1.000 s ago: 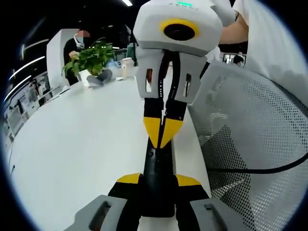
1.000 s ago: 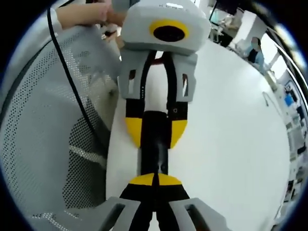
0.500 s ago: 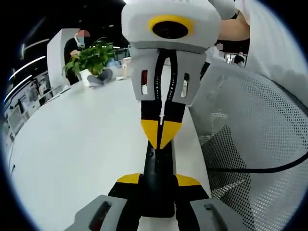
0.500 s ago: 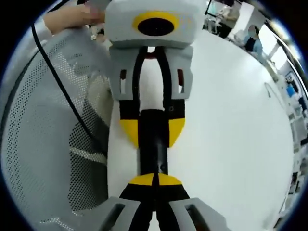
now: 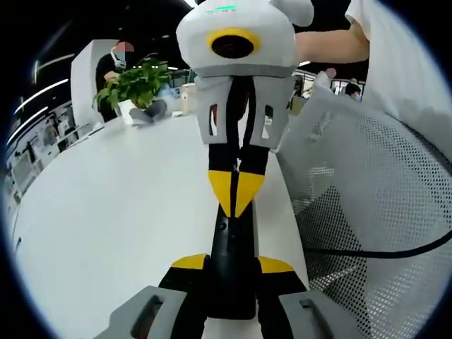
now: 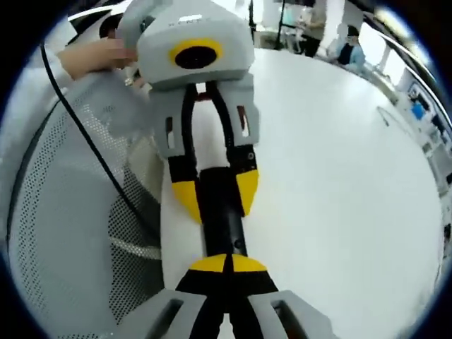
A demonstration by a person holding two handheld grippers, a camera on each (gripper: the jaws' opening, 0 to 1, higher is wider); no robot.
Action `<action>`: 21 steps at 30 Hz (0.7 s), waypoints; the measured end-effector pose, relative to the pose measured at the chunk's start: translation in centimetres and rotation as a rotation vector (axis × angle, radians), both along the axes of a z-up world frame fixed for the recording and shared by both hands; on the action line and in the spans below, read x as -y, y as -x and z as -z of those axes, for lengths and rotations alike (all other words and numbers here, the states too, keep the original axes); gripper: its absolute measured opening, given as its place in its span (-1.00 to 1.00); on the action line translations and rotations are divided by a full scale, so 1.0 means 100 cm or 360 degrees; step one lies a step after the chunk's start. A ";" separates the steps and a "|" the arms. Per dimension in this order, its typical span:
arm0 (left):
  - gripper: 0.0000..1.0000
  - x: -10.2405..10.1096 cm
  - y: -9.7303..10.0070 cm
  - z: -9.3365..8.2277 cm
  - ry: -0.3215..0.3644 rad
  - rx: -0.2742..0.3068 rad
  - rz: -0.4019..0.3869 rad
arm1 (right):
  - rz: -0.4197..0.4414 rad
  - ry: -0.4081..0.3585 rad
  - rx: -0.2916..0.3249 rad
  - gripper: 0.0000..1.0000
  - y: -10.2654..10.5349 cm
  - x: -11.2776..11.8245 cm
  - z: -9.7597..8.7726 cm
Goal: Press the specified remote control buttons in sequence, fully releasing each button before pressing the next.
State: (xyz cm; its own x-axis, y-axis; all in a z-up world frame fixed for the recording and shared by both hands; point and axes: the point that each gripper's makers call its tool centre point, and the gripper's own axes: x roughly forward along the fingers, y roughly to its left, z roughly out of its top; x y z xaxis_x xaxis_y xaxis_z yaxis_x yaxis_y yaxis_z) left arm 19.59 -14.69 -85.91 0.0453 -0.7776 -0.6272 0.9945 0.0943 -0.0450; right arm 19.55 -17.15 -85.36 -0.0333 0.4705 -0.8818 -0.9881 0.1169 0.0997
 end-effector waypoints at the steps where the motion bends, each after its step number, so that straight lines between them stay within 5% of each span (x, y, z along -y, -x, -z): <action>1: -0.52 0.000 0.000 0.000 0.0000 -0.0001 0.0001 | 0.0022 -0.0039 -0.0004 -1.00 0.000 0.000 -0.001; 9: -0.51 0.001 0.001 0.000 0.0008 -0.0007 -0.0004 | 0.0113 -0.0065 -0.0041 -1.00 0.001 0.006 -0.001; 21: -0.51 0.001 0.001 -0.001 0.0014 -0.0008 -0.0002 | -0.0001 0.0083 0.0076 -1.00 0.002 0.009 0.001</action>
State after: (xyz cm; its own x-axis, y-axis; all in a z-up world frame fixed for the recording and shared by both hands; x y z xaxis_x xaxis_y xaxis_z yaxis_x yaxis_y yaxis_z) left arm 19.49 -14.75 -85.80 0.0430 -0.7831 -0.6205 0.9942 0.0951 -0.0511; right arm 19.32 -18.05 -85.50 0.0093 0.4238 -0.9057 -0.9917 0.1199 0.0460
